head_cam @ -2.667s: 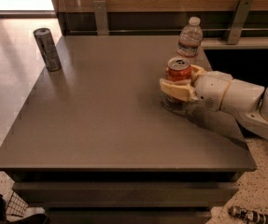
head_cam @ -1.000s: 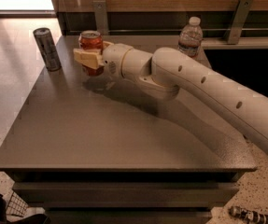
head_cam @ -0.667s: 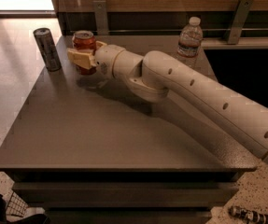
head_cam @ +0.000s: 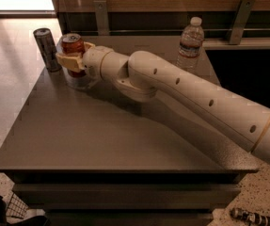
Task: Move coke can near redbull can
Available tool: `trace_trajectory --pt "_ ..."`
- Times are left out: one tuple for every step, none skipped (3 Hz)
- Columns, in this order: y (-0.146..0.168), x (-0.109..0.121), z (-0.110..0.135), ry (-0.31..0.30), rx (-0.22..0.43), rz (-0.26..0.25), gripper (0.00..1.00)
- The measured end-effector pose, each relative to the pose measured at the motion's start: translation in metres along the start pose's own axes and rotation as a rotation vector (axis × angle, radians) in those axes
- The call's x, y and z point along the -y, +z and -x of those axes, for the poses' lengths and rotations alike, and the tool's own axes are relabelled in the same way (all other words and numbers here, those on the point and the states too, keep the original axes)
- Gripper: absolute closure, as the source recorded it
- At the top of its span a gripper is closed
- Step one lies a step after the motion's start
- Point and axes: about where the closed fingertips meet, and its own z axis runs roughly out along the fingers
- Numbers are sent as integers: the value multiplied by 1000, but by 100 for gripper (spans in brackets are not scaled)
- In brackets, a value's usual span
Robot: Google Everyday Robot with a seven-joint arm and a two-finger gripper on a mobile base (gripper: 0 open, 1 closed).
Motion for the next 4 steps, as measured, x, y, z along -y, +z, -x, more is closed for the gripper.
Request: trace_trajectory --pt "7 -5 -5 -21 -14 10 100" --pt "13 -7 -12 -14 -16 38 100" --pt "16 -4 -22 23 -14 83 100" --pt "18 0 -28 50 -17 122 100"
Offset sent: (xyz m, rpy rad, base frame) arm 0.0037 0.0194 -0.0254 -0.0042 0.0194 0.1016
